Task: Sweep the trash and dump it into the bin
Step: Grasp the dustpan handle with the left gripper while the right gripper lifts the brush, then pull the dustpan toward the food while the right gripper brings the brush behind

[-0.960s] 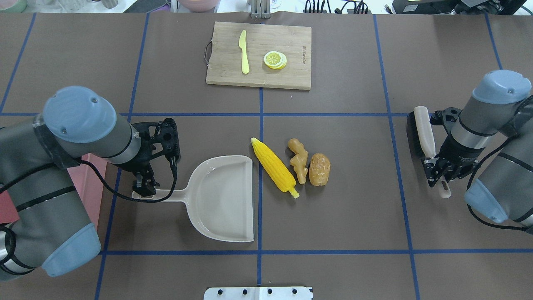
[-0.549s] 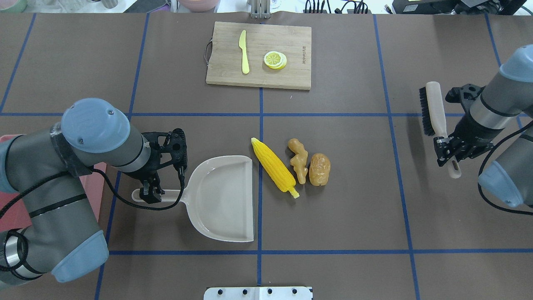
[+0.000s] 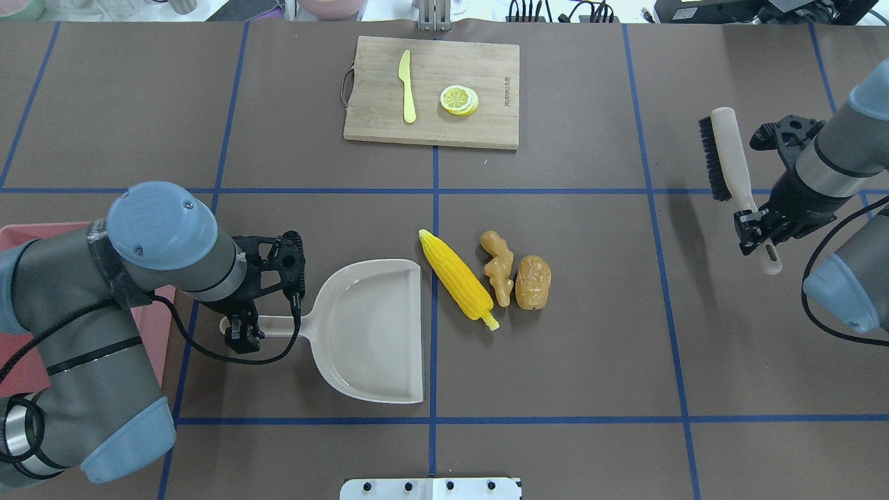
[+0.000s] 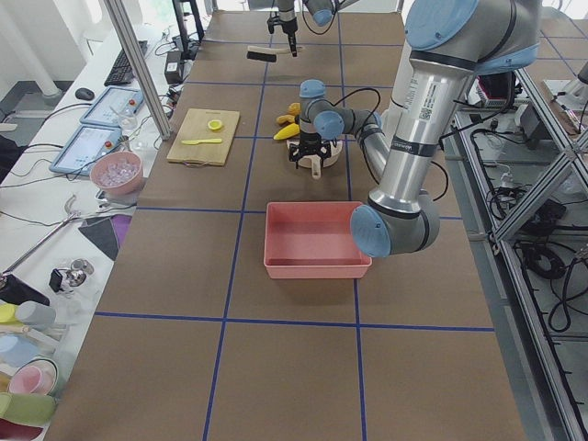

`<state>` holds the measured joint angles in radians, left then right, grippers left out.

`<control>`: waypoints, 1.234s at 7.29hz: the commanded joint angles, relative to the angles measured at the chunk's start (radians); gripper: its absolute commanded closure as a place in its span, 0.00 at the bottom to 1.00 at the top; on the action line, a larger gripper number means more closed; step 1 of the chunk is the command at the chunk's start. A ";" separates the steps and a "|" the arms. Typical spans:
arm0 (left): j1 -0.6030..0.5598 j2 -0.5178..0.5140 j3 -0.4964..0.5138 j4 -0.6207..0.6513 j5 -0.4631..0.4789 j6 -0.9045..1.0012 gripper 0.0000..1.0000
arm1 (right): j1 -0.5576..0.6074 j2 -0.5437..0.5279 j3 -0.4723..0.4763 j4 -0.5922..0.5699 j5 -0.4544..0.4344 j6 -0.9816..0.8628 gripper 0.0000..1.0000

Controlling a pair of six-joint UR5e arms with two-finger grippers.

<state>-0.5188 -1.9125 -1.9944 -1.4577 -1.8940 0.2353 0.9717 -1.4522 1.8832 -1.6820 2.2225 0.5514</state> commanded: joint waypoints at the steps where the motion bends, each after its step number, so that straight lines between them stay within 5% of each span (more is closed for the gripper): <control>1: 0.017 -0.003 0.048 -0.012 -0.001 -0.001 0.02 | 0.025 0.016 -0.001 0.011 -0.015 -0.001 1.00; 3: 0.022 -0.023 0.090 -0.024 -0.001 0.001 0.04 | 0.048 -0.002 0.004 0.071 0.079 -0.008 1.00; 5: 0.020 -0.025 0.085 -0.027 -0.002 0.068 0.73 | 0.068 -0.007 -0.005 0.073 0.175 -0.112 1.00; 6: 0.011 -0.017 0.069 -0.026 -0.007 0.094 0.87 | 0.083 -0.029 -0.007 0.061 0.234 -0.231 1.00; 9: 0.005 -0.014 0.051 -0.017 -0.013 0.098 1.00 | 0.070 -0.045 0.140 0.005 0.345 -0.132 1.00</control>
<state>-0.5107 -1.9275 -1.9402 -1.4787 -1.9063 0.3276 1.0509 -1.4917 1.9552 -1.6641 2.5378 0.3597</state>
